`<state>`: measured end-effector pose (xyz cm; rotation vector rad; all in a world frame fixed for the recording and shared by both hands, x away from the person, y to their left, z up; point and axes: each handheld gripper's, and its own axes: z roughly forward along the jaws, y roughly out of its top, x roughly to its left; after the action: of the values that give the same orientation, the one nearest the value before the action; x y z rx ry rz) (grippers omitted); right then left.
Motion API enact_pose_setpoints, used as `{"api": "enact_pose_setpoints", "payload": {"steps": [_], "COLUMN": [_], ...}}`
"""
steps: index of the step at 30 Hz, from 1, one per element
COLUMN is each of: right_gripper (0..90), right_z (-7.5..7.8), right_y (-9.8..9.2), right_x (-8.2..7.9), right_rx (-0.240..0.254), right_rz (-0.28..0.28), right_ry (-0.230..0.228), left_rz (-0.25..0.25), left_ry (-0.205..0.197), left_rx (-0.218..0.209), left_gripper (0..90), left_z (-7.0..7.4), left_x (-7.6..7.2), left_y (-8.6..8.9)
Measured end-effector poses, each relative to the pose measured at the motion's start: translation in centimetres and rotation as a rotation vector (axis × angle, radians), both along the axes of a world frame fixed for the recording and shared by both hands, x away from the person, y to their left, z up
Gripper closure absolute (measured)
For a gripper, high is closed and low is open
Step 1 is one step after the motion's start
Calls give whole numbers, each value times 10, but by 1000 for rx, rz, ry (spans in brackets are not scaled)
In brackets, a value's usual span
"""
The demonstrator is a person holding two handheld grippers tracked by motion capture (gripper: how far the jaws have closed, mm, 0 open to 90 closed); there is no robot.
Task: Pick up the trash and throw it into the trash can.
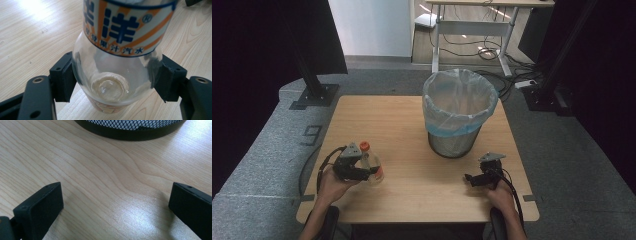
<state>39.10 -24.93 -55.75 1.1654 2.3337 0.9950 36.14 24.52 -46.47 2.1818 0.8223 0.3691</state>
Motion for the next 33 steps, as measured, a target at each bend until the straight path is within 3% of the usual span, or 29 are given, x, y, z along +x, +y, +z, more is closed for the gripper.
{"api": "enact_pose_setpoints", "payload": {"steps": [6, 9, 16, 33], "right_gripper": [0, 0, 0, 0], "right_z": [0, 0, 0, 0], "right_y": [0, 0, 0, 0], "right_x": [0, 0, 0, 0], "right_rx": [0, 1, 0, 0], "right_rz": [0, 0, 0, 0], "right_ry": [0, 0, 0, 0], "left_rz": [14, 8, -5, -74], "left_ry": [6, 27, 33, 37], "left_rx": [-1, -11, -16, -26], "left_gripper": [282, 282, 282, 282], "left_z": [1, 2, 10, 45], "left_x": [-1, 0, 1, 9], "left_y": [-1, -1, -5, -28]}}
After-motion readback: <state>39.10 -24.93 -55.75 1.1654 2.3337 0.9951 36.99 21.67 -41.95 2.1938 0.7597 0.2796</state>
